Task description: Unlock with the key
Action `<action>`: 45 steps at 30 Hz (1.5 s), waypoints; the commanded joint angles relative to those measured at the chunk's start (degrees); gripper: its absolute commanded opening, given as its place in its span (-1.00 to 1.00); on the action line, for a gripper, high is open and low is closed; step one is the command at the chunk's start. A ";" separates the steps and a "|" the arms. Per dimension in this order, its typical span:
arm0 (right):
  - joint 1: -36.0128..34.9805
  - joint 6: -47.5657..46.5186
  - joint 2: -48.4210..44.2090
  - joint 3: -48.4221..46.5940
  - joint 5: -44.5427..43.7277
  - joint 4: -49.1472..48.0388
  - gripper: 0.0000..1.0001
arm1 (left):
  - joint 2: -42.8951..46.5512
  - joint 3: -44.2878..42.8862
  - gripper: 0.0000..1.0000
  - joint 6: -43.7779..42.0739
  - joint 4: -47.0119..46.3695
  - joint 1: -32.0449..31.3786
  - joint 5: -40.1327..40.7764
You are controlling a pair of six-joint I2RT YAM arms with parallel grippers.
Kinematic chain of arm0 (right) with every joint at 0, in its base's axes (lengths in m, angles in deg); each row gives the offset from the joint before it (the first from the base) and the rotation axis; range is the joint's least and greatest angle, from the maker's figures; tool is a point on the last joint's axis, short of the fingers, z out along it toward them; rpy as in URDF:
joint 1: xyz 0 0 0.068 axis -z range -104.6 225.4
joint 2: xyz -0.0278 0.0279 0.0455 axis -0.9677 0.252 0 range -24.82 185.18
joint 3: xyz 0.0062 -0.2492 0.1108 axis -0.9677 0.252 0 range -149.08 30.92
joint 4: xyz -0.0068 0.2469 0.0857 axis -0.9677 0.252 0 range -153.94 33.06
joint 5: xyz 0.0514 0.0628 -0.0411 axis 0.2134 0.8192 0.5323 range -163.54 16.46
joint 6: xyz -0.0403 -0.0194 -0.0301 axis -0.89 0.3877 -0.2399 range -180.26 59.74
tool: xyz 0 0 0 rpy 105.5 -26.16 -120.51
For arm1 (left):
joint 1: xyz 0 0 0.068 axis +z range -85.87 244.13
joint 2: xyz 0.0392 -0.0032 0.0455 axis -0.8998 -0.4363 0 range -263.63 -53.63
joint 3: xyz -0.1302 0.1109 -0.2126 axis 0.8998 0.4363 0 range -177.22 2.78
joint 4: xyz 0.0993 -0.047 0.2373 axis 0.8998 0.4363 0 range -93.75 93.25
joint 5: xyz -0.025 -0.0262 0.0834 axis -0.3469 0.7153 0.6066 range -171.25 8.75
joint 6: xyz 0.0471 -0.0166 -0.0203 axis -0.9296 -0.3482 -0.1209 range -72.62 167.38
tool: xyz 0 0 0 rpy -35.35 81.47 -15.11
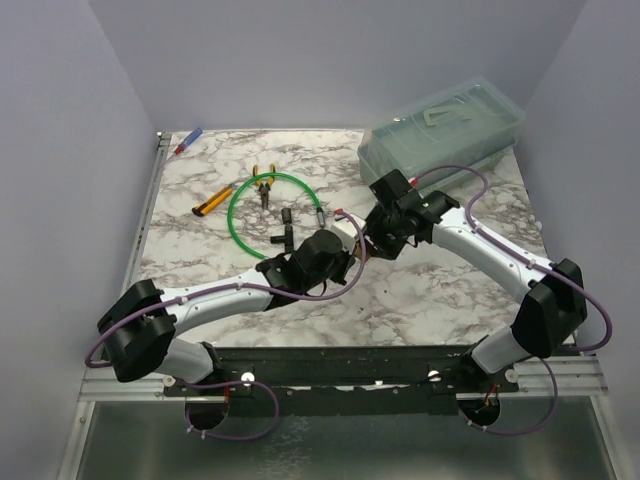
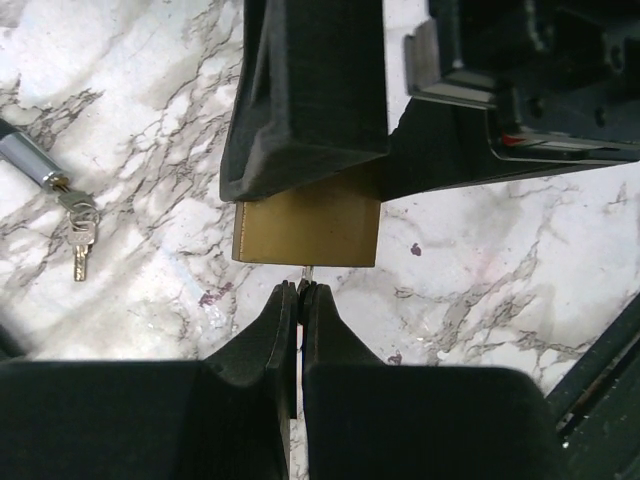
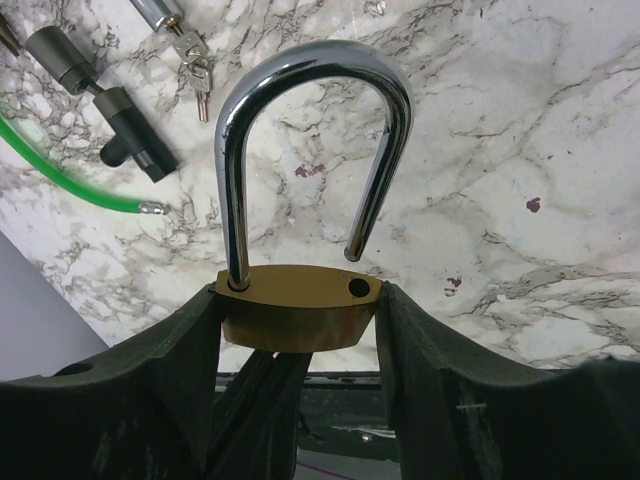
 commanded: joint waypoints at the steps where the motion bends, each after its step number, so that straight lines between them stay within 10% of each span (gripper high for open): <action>1: -1.77 -1.37 1.47 -2.55 6.62 2.77 -0.99 | -1.10 -3.50 -1.00 -5.54 -4.42 -1.96 5.90; 9: -1.77 -1.32 0.66 -1.99 5.85 2.42 -0.99 | 1.09 -1.96 -0.87 -4.45 -3.53 -2.91 5.94; 16: -1.76 -1.54 -1.29 -0.15 5.27 0.80 -0.99 | 5.95 1.12 0.20 -0.15 -1.56 -2.86 0.42; 21: -1.77 -2.01 -3.27 0.90 4.42 -0.08 -0.99 | 11.06 3.94 0.58 3.95 -0.56 -2.82 -2.74; 45: -1.73 -6.93 -15.33 8.85 8.05 -11.94 -0.99 | 18.36 14.64 0.62 26.59 -15.89 2.57 -12.89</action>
